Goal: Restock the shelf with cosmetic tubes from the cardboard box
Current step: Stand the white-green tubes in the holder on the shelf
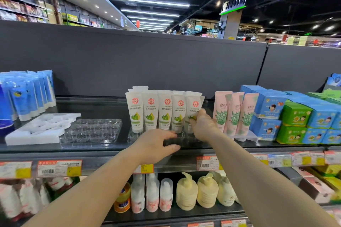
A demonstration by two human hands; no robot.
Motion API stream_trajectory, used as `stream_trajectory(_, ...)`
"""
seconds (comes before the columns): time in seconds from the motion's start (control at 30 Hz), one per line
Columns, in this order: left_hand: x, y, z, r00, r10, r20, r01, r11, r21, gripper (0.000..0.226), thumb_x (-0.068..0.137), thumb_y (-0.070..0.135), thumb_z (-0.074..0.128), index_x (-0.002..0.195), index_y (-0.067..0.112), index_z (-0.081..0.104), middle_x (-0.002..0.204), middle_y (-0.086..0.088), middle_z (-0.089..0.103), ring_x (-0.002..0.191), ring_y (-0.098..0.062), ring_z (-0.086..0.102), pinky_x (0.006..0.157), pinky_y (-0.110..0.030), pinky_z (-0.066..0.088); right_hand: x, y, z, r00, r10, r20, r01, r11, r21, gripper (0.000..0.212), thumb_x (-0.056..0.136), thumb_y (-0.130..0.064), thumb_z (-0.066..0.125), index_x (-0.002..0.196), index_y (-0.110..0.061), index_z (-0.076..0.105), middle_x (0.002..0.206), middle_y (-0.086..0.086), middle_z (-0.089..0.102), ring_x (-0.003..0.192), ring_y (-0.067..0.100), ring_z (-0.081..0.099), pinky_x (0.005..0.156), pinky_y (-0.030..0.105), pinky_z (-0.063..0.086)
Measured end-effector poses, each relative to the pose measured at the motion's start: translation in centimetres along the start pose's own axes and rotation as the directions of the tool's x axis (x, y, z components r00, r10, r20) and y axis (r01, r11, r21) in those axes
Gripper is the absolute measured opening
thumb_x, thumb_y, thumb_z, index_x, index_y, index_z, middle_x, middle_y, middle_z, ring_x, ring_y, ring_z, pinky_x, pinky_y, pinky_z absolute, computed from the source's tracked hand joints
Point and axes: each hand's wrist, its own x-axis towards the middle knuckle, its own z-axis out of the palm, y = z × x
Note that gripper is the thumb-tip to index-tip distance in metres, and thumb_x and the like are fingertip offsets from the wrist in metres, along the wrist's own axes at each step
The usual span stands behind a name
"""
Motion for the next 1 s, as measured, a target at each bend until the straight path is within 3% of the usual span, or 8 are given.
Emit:
stream_trajectory(0.2, -0.2, 0.5, -0.3, 0.998, -0.046, 0.033, 0.047, 0.999, -0.017, 0.051, 0.093, 0.044, 0.055, 0.141, 0.028, 0.047, 0.146, 0.01, 0.046, 0.132, -0.012, 0.044, 0.11, -0.037, 0.038, 0.1, -0.3, 0.3, 0.996, 0.069, 0.053, -0.075, 0.991, 0.113, 0.036, 0.097, -0.026, 0.054, 0.128, -0.013, 0.04, 0.117, 0.006, 0.057, 0.091, 0.016, 0.057, 0.055, 0.021, 0.04)
stream_trajectory(0.33, -1.0, 1.1, -1.0, 0.996, -0.075, -0.036, 0.072, 0.993, -0.089, 0.047, 0.096, 0.039, 0.054, 0.141, 0.027, 0.046, 0.144, 0.007, 0.048, 0.133, -0.012, 0.043, 0.104, -0.027, 0.033, -0.1, -0.4, 0.6, 0.993, 0.117, 0.034, -0.121, 0.973, 0.198, 0.04, 0.095, -0.031, 0.057, 0.127, -0.013, 0.042, 0.115, 0.005, 0.059, 0.086, 0.016, 0.057, 0.052, 0.022, 0.039)
stream_trajectory(0.47, -3.3, 0.9, -2.8, 0.979, -0.112, -0.168, 0.099, 0.991, -0.089, 0.046, 0.097, 0.036, 0.052, 0.14, 0.024, 0.046, 0.147, 0.007, 0.044, 0.136, -0.014, 0.037, 0.101, -0.025, 0.032, -1.9, -1.6, 0.6, 0.984, 0.177, -0.023, -0.168, 0.961, 0.218, 0.05, 0.095, -0.035, 0.054, 0.132, -0.008, 0.036, 0.123, 0.011, 0.056, 0.103, 0.027, 0.057, 0.067, 0.034, 0.049)
stream_trajectory(0.57, -6.2, -0.2, -4.6, 0.969, -0.148, -0.197, 0.138, 0.988, -0.062, 0.048, 0.097, 0.036, 0.052, 0.142, 0.023, 0.043, 0.149, 0.004, 0.043, 0.136, -0.017, 0.039, 0.106, -0.034, 0.037, -4.3, -3.2, 1.5, 0.985, 0.158, -0.075, -0.145, 0.978, 0.152, 0.053, 0.097, -0.031, 0.049, 0.137, -0.001, 0.03, 0.13, 0.017, 0.052, 0.113, 0.031, 0.053, 0.086, 0.042, 0.048)
stream_trajectory(0.67, -10.3, -2.5, -6.3, 0.96, -0.175, -0.22, 0.183, 0.983, 0.015, 0.05, 0.097, 0.039, 0.051, 0.143, 0.02, 0.042, 0.145, 0.001, 0.047, 0.131, -0.017, 0.044, 0.106, -0.034, 0.037, -7.6, -5.4, 4.2, 0.983, 0.052, -0.175, -0.034, 0.994, 0.102, 0.048, 0.089, -0.031, 0.053, 0.132, -0.011, 0.043, 0.129, 0.014, 0.054, 0.11, 0.031, 0.053, 0.092, 0.046, 0.049)
stream_trajectory(0.77, -16.4, -5.9, -7.8, 0.946, -0.227, -0.233, 0.255, 0.962, 0.099, 0.055, 0.095, 0.044, 0.051, 0.144, 0.02, 0.039, 0.146, -0.001, 0.046, 0.133, -0.02, 0.042, 0.11, -0.037, 0.036, -12.7, -9.5, 8.1, 0.977, -0.103, -0.188, 0.086, 0.992, -0.095, 0.047, 0.089, -0.041, 0.051, 0.126, -0.014, 0.052, 0.129, 0.01, 0.055, 0.117, 0.033, 0.05, 0.098, 0.048, 0.046)
stream_trajectory(0.93, -30.0, -13.8, -11.4, 0.919, -0.301, -0.256, 0.373, 0.875, 0.308, 0.053, 0.093, 0.048, 0.046, 0.139, 0.023, 0.044, 0.141, -0.002, 0.048, 0.131, -0.027, 0.043, 0.108, -0.04, 0.035, -23.6, -20.0, 16.9, 0.952, -0.288, 0.104, 0.305, 0.922, -0.24, 0.061, 0.098, -0.05, 0.035, 0.151, -0.023, 0.024, 0.159, 0.006, 0.02, 0.146, 0.032, 0.011, 0.117, 0.049, 0.014)
stream_trajectory(1.0, -36.4, -16.8, -13.3, 0.873, -0.395, -0.285, 0.48, 0.801, 0.358, 0.067, 0.089, 0.06, 0.035, 0.145, 0.024, 0.037, 0.15, -0.002, 0.04, 0.137, -0.026, 0.036, 0.114, -0.039, 0.028, -27.6, -24.7, 21.1, 0.9, -0.397, 0.181, 0.433, 0.867, -0.248, 0.058, 0.098, -0.051, 0.034, 0.147, -0.022, 0.029, 0.156, 0.007, 0.024, 0.145, 0.031, 0.015, 0.116, 0.05, 0.015)
